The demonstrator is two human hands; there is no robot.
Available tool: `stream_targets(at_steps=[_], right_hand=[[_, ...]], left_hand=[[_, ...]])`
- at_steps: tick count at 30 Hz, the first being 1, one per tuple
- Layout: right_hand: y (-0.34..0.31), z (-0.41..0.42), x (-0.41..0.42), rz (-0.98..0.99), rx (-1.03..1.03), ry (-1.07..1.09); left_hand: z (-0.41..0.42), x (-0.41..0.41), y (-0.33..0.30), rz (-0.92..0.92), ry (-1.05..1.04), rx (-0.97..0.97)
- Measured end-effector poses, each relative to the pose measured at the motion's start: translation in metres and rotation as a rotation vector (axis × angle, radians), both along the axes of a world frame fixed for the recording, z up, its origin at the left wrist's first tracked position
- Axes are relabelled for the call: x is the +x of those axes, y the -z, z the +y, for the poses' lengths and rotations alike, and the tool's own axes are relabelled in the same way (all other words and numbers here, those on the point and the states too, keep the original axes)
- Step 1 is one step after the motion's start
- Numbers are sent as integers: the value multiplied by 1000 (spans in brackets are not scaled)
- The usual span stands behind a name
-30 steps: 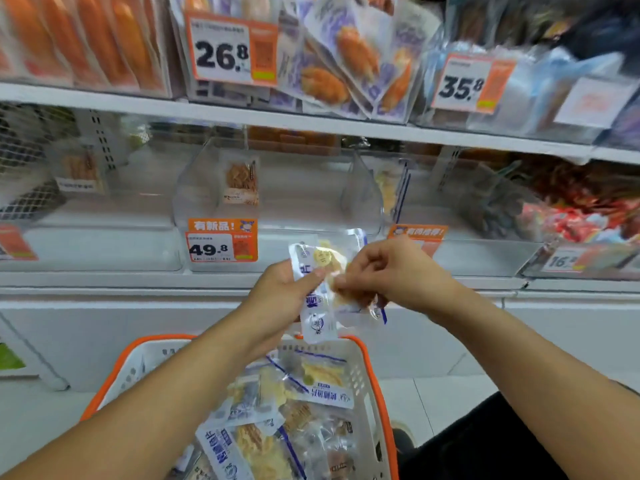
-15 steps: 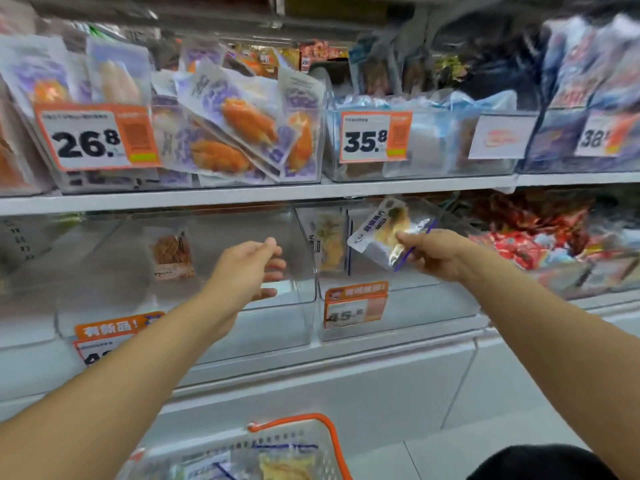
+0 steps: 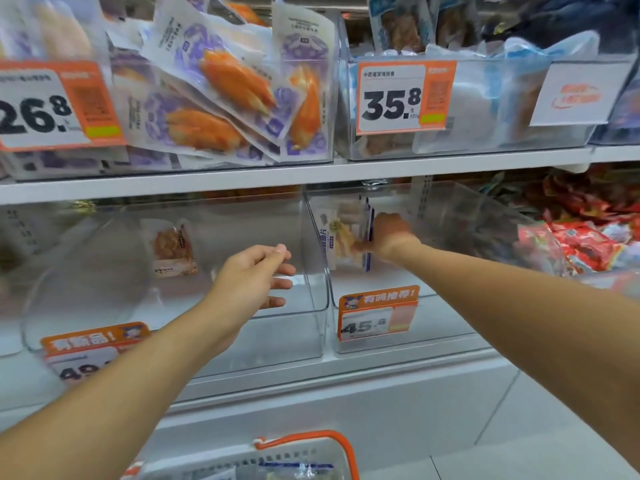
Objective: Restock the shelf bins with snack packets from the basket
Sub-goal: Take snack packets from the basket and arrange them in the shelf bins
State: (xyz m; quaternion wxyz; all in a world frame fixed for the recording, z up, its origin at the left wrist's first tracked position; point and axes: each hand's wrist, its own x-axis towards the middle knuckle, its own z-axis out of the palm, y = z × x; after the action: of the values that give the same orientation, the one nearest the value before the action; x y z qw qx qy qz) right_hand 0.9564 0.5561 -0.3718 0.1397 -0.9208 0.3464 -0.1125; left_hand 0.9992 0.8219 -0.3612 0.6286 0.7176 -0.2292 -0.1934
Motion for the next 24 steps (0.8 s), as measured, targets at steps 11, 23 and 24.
stream_targets(at_steps=[11,23,24], right_hand=[[-11,5,-22,1,94,79],[21,211,-144,-80,-147,-803],[53,225,-139,185,-64,-883]], left_hand=[[6,-3,-7,-75,7,64],[122,-58,80,-390,318,328],[137,-58,95,-357,349,406]])
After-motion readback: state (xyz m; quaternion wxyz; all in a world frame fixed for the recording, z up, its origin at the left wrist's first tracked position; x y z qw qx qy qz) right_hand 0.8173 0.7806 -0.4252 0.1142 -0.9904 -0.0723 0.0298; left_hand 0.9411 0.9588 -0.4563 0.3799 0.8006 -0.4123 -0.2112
